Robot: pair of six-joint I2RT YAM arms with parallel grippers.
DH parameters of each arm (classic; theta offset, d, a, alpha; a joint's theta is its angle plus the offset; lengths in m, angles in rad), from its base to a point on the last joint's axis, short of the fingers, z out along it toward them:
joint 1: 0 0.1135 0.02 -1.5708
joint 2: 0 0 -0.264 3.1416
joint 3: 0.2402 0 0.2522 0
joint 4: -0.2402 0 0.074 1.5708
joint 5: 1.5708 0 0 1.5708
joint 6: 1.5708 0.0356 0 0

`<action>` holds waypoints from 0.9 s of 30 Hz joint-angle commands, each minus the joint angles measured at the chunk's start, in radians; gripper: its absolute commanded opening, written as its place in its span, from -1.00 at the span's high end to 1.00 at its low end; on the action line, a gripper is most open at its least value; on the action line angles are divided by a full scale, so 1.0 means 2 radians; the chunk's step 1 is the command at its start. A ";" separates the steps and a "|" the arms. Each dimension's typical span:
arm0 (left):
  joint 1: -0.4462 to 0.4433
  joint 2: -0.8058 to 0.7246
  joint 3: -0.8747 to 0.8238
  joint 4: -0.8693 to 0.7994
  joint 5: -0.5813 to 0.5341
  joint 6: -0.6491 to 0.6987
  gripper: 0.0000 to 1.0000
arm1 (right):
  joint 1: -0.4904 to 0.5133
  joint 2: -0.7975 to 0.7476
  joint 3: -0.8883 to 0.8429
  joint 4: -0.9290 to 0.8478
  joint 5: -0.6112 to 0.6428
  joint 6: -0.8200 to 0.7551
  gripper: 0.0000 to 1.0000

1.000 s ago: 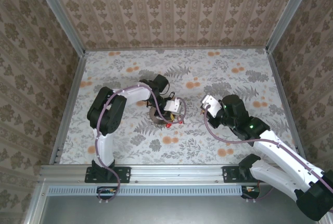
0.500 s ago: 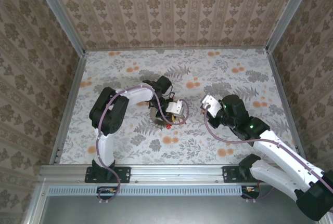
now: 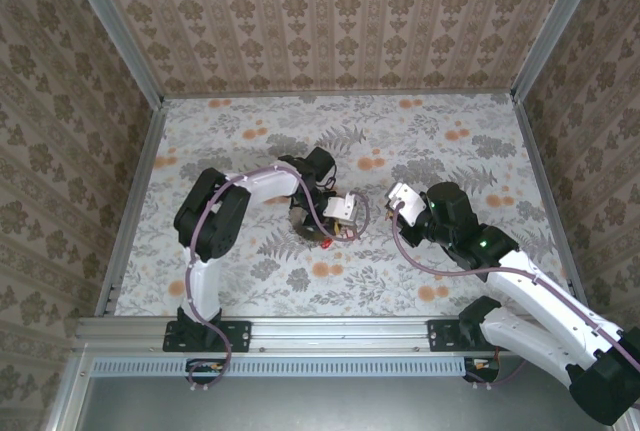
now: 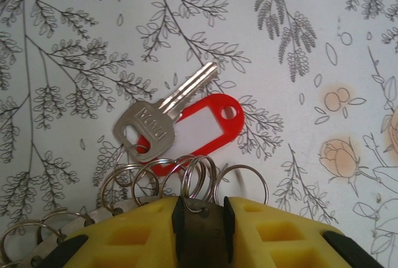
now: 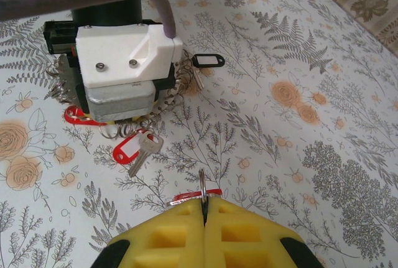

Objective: Put the keys on the keyring

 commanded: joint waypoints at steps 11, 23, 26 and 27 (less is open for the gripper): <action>-0.008 0.012 -0.002 -0.001 -0.011 -0.015 0.75 | -0.002 -0.009 -0.002 0.006 0.002 -0.002 1.00; 0.017 -0.053 -0.033 0.024 0.025 -0.018 1.00 | -0.001 -0.005 0.001 -0.001 -0.012 0.001 1.00; 0.026 -0.084 -0.055 0.052 0.038 -0.029 1.00 | -0.001 0.002 0.003 0.003 -0.024 0.006 1.00; 0.028 -0.096 -0.061 0.062 0.038 -0.033 1.00 | -0.001 0.005 0.003 0.007 -0.034 0.011 1.00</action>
